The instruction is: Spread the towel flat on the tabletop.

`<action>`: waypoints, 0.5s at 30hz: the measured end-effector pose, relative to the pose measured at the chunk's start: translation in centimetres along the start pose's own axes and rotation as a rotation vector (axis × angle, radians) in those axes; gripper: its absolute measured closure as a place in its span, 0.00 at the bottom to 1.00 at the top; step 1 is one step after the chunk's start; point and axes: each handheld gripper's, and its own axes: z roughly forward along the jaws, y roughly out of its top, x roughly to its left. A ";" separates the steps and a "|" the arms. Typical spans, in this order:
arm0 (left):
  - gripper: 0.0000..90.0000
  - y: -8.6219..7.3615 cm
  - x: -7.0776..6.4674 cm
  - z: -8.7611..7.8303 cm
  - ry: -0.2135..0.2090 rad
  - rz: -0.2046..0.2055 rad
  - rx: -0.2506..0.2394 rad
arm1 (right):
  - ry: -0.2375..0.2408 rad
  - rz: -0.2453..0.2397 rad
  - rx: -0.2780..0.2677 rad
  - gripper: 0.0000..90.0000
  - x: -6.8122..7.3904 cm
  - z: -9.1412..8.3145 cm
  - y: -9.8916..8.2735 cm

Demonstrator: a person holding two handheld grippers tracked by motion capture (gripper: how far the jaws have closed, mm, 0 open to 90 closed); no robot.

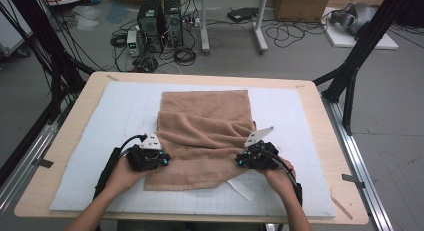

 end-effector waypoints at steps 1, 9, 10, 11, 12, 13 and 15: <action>0.95 -0.2 -0.1 -0.3 -0.008 -0.009 -0.015 | 0.014 -0.002 -0.011 0.91 0.1 -0.4 0.0; 0.95 -0.4 -2.5 -4.9 -0.047 0.023 -0.036 | 0.092 -0.051 -0.040 0.91 3.3 -3.5 0.6; 0.95 -0.4 -3.0 -5.6 -0.050 0.041 -0.035 | 0.092 -0.069 -0.035 0.91 3.9 -3.9 0.7; 0.95 -0.3 -3.7 -6.5 -0.057 0.059 -0.033 | 0.102 -0.079 -0.036 0.91 4.5 -4.4 0.8; 0.95 -0.2 -4.1 -7.2 -0.067 0.070 -0.037 | 0.136 -0.087 -0.051 0.90 5.3 -5.2 0.9; 0.95 -0.3 -4.5 -7.9 -0.083 0.075 -0.052 | 0.148 -0.098 -0.066 0.90 5.9 -5.7 1.0; 0.93 -0.3 -4.8 -8.9 -0.107 0.083 -0.071 | 0.165 -0.125 -0.125 0.80 7.0 -7.3 1.4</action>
